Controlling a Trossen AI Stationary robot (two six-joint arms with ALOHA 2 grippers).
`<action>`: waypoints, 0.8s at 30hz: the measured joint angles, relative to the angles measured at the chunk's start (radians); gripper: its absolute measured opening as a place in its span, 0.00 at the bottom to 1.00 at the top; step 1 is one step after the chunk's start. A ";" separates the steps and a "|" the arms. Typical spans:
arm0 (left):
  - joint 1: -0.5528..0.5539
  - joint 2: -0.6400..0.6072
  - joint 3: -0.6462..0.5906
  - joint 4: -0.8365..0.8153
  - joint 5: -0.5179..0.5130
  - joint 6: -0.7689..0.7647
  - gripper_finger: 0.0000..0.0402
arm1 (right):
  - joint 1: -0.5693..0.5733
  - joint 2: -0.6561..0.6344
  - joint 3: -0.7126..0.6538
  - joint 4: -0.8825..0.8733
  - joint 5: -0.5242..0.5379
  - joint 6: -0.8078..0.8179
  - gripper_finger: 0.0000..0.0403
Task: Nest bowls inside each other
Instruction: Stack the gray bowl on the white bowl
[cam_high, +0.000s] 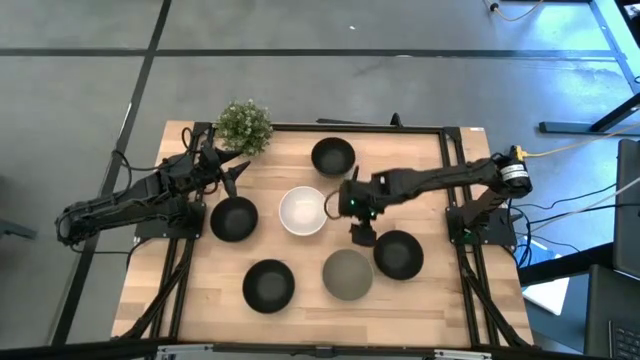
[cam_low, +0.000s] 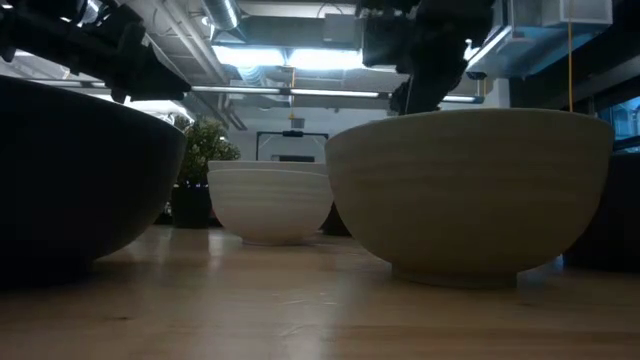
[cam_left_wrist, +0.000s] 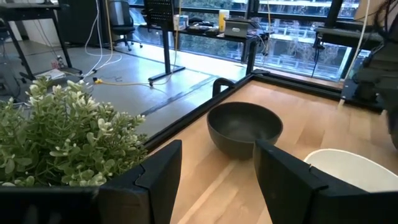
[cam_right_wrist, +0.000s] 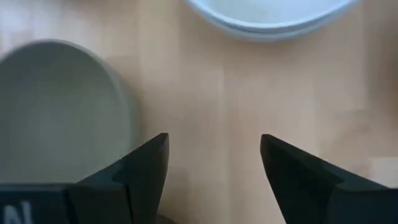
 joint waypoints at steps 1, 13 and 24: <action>0.000 0.000 0.000 0.000 0.000 0.000 0.48 | 0.020 0.000 -0.005 0.017 0.006 0.018 0.63; 0.000 0.000 0.000 -0.004 0.000 -0.023 0.48 | 0.168 0.036 -0.012 0.047 0.102 0.164 0.63; 0.000 0.000 0.000 -0.009 0.000 -0.048 0.48 | 0.184 0.095 -0.012 0.045 0.099 0.163 0.62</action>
